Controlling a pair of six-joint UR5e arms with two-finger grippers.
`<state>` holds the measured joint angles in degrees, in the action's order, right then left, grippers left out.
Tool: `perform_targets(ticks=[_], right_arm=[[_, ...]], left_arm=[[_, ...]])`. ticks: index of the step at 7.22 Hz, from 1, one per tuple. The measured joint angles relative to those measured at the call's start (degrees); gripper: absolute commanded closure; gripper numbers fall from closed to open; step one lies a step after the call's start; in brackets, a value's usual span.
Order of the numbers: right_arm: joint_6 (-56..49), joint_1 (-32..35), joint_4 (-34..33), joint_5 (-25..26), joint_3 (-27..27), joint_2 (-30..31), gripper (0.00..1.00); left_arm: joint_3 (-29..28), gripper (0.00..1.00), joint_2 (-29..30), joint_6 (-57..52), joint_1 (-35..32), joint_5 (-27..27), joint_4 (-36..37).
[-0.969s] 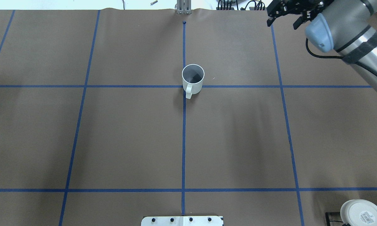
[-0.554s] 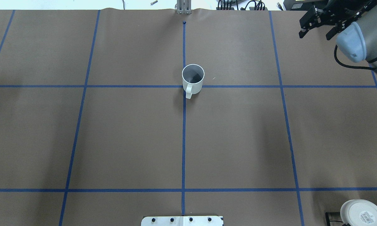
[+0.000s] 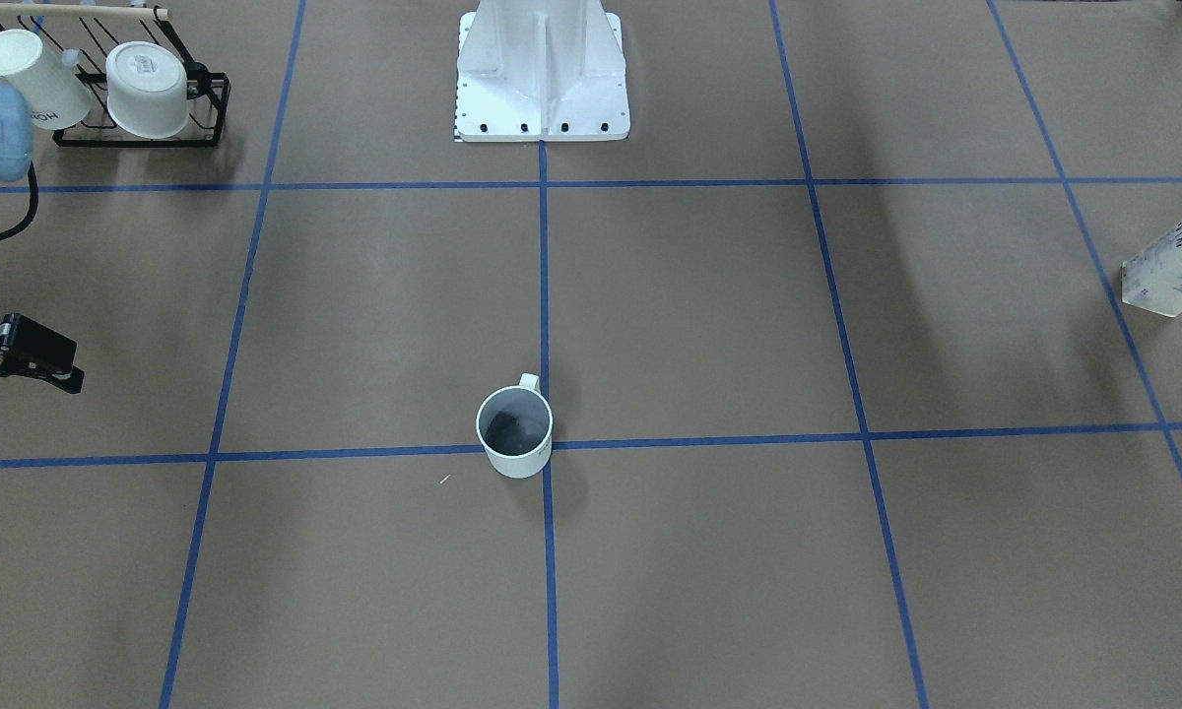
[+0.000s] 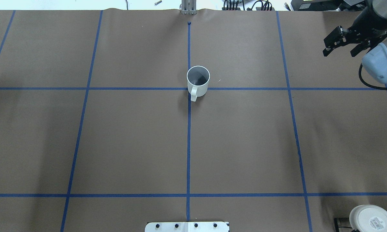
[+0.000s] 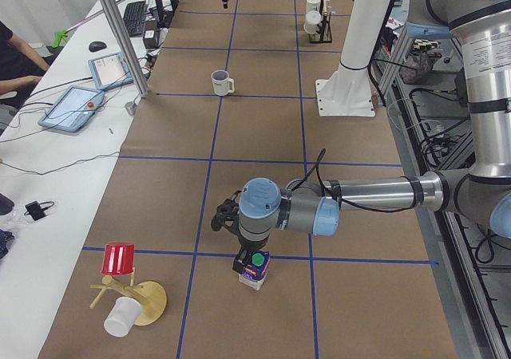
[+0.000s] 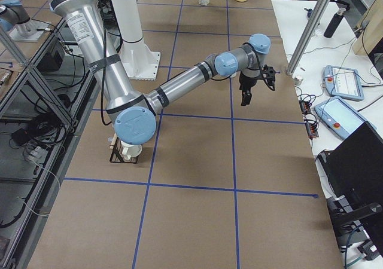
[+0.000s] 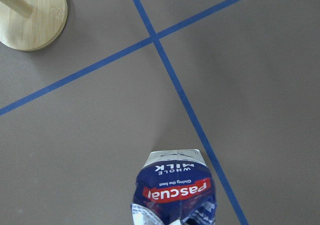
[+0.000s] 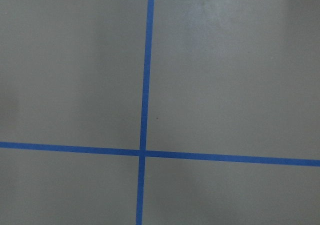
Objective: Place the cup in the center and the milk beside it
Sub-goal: 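Release the mug and raise the right gripper away, then grasp the Pascual milk carton with the left gripper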
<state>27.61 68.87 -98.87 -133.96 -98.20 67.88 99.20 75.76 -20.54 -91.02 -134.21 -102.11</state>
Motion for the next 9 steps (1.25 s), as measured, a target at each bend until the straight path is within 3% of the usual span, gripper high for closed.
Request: perform_targets(ticks=[9], right_arm=[[-7.6,2.3,0.0,-0.3,-3.6,9.0,0.00]], left_arm=[[-2.7,0.01,0.4,3.4,1.1,-0.3,0.1]])
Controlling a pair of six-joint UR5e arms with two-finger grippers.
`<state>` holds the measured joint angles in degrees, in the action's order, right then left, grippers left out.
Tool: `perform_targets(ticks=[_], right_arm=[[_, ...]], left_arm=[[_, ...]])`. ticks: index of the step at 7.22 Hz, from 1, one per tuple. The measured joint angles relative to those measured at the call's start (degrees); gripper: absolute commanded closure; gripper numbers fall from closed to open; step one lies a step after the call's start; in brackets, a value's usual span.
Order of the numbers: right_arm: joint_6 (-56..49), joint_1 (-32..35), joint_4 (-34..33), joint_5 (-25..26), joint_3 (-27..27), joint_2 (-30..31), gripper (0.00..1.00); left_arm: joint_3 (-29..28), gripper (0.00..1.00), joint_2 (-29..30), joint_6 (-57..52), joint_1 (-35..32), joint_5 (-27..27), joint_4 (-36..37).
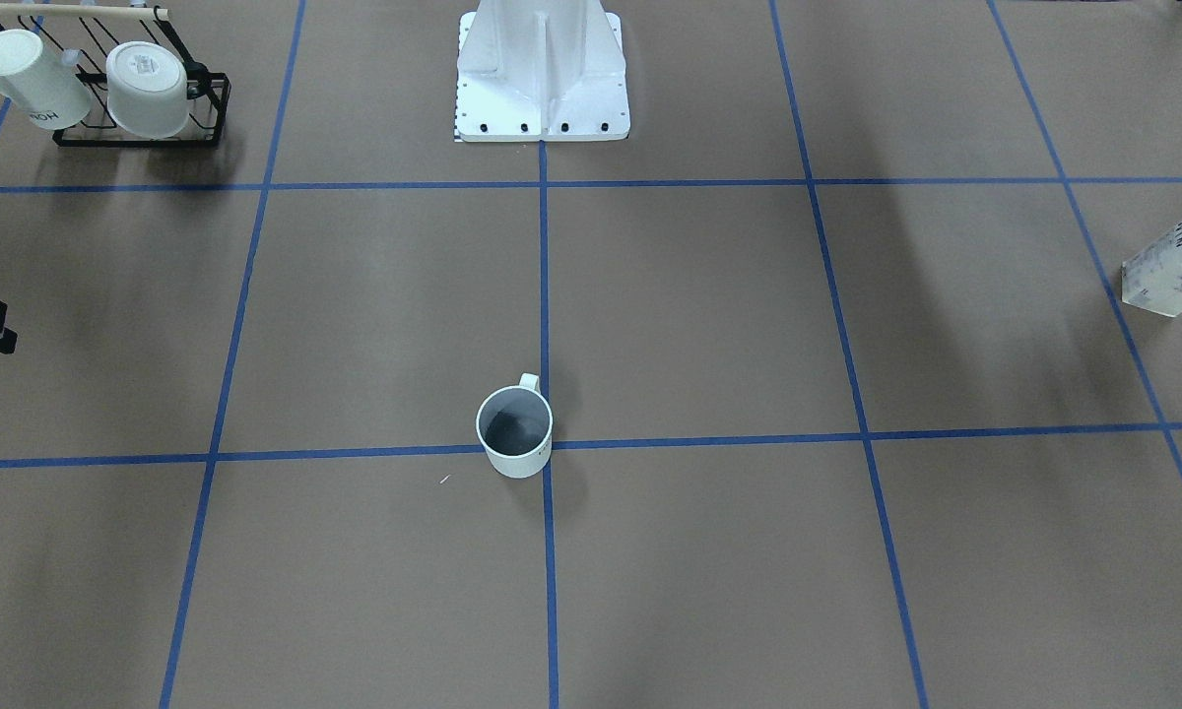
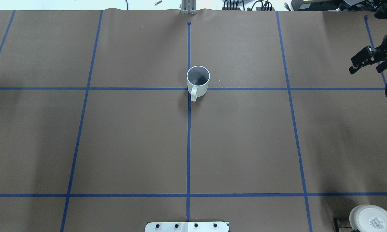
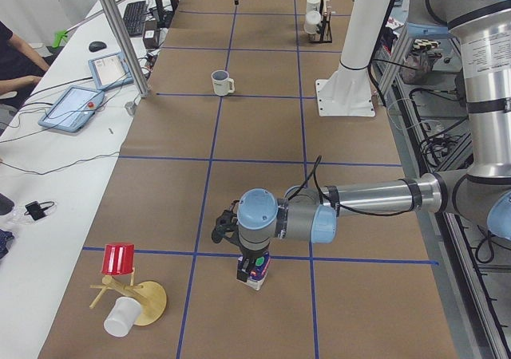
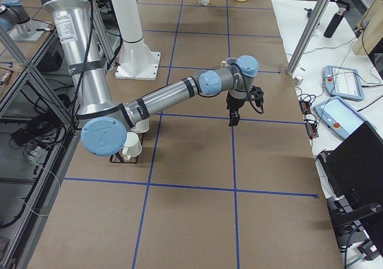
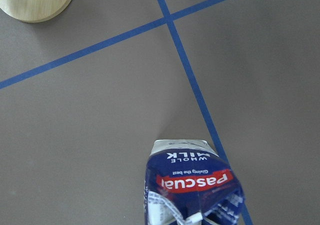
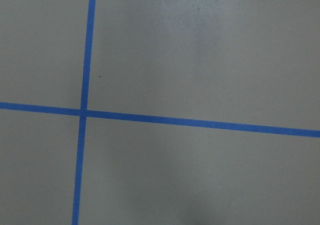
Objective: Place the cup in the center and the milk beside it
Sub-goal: 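Grasp the Pascual milk carton with the left gripper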
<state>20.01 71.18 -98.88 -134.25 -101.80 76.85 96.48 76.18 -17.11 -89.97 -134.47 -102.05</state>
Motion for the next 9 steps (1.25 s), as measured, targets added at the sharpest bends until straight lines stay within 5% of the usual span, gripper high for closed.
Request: perform_targets(ticks=[5,8,9], right_arm=[[-0.2,0.2,0.0,-0.2,-1.4,1.5,0.00],[-0.2,0.2,-0.1,-0.1,-1.6,1.7,0.00],[-0.2,0.2,-0.1,0.0,-1.6,1.6,0.00]], left_arm=[[-0.6,0.03,-0.2,0.0,2.9,0.0,0.1],[-1.1,0.93,-0.2,0.1,3.5,0.1,0.2],[-1.1,1.00,-0.2,0.0,3.5,0.1,0.2]])
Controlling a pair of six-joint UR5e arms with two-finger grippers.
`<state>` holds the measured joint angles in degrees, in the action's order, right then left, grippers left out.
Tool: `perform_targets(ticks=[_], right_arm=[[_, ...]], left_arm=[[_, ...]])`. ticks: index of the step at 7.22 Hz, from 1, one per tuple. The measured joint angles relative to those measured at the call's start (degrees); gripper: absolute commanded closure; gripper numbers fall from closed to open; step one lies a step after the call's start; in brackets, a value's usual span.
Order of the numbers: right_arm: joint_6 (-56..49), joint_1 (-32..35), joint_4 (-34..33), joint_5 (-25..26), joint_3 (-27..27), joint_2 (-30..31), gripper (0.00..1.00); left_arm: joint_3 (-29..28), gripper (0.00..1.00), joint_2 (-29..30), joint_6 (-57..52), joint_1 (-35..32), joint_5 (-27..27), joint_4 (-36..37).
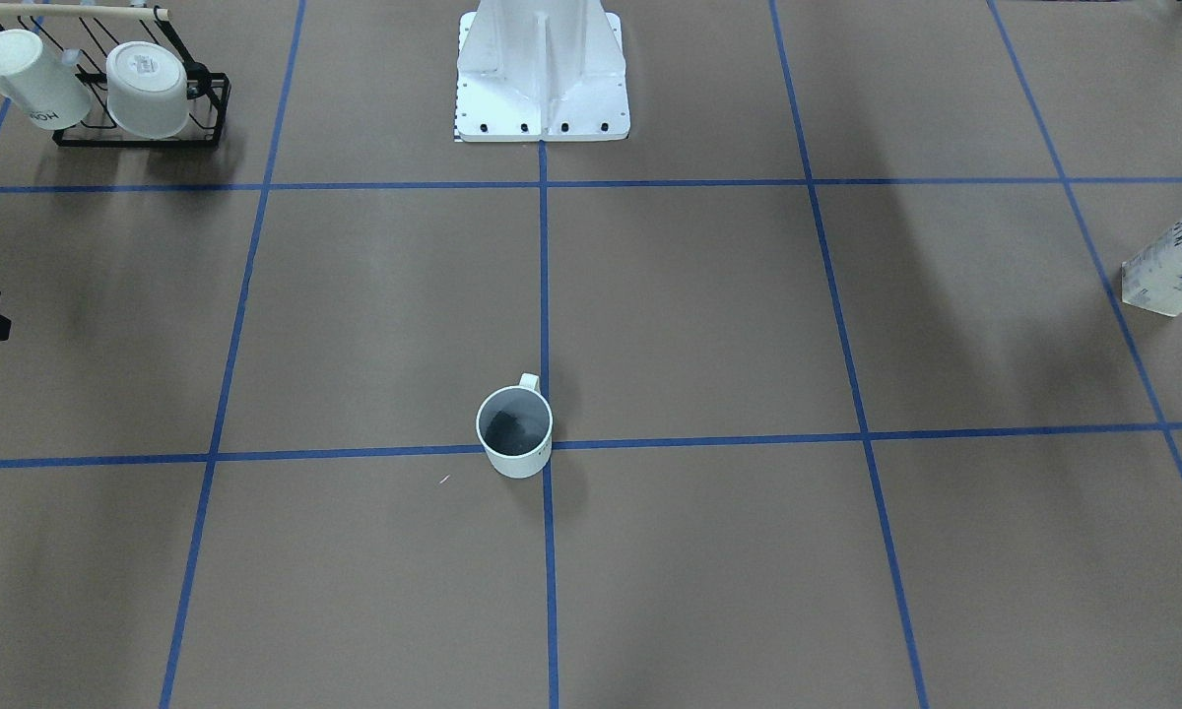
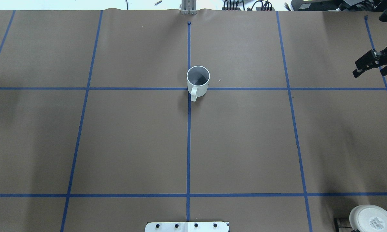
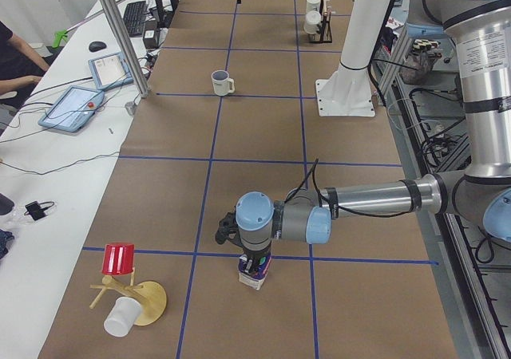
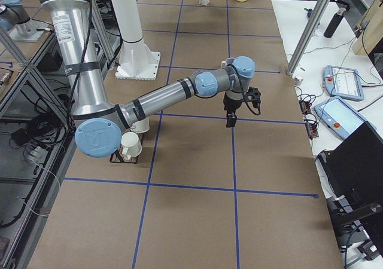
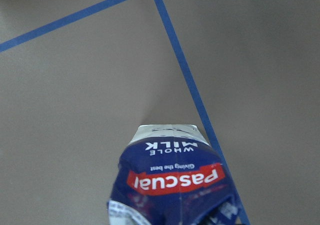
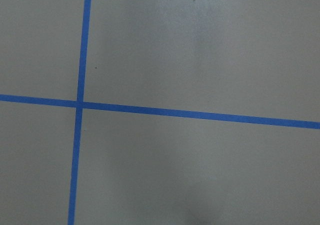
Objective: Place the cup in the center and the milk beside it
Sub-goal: 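Grasp the Pascual milk carton with the left gripper, then carry the milk carton with the left gripper beside the mug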
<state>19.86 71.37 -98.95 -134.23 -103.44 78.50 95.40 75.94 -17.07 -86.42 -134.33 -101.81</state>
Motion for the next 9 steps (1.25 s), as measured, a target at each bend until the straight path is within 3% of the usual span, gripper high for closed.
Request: perform_targets(ticks=[3,5,7,9], right_arm=[[0.0,0.0,0.0,0.2,0.0,0.0,0.00],[0.0,0.0,0.2,0.0,0.0,0.1,0.00],[-0.1,0.3,0.5,0.1,-0.7,0.9,0.00],[-0.1,0.7,0.6,-0.1,-1.7,1.9,0.00]], left_arm=[[1.5,1.00,0.4,-0.5,-0.3,0.4,0.3],[6.0,1.00,1.6,-0.5,-0.7,0.3,4.5],[12.0,1.00,8.8,-0.3,-1.7,0.2,18.9],[12.7,1.00,21.8,2.1,-1.9,0.4,33.6]])
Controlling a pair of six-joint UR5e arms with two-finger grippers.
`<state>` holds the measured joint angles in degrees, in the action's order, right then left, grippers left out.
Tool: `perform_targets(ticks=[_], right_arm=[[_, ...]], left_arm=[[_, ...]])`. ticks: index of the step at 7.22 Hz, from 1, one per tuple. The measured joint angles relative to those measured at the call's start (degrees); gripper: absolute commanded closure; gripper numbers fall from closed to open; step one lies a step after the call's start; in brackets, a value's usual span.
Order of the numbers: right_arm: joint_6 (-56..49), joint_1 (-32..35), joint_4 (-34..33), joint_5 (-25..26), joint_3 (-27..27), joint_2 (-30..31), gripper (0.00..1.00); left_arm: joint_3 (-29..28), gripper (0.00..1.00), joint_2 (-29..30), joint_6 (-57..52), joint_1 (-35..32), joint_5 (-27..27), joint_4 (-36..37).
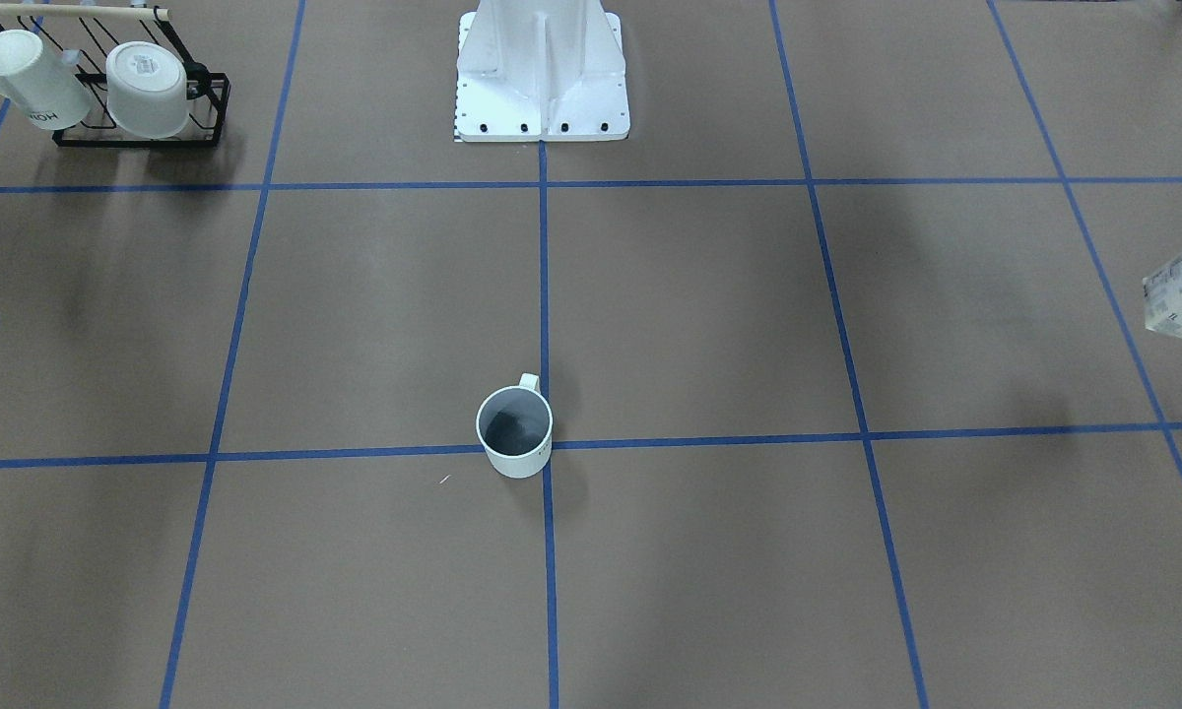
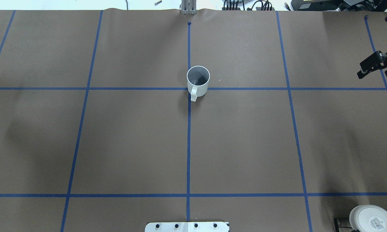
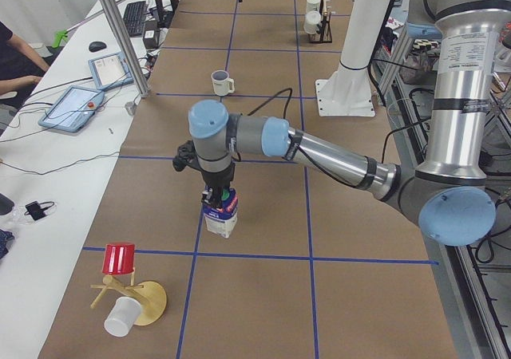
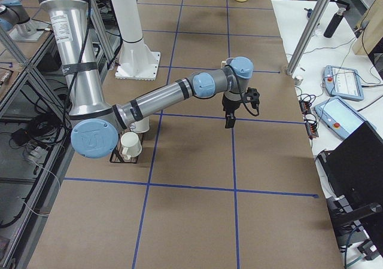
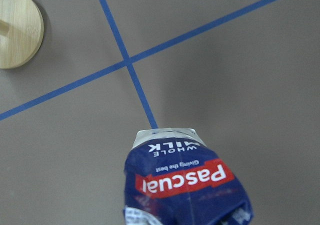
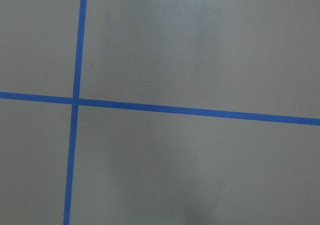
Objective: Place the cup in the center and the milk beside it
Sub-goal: 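Carry the milk carton with the left gripper beside the mug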
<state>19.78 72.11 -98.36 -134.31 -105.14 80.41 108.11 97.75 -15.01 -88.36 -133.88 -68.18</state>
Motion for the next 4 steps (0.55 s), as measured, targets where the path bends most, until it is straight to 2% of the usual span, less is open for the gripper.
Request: perform_targets(ticks=[2,4], right_arm=[[0.2,0.2,0.0,-0.3,-0.6,0.4,0.00],[0.4,0.5,0.0,-0.2,-0.9,0.5,0.00]], left_arm=[[-1.3,1.00,10.9,14.2,4.4,0.3,4.8],[-3.3,1.00,19.5,29.8,13.1,2.9,5.4]])
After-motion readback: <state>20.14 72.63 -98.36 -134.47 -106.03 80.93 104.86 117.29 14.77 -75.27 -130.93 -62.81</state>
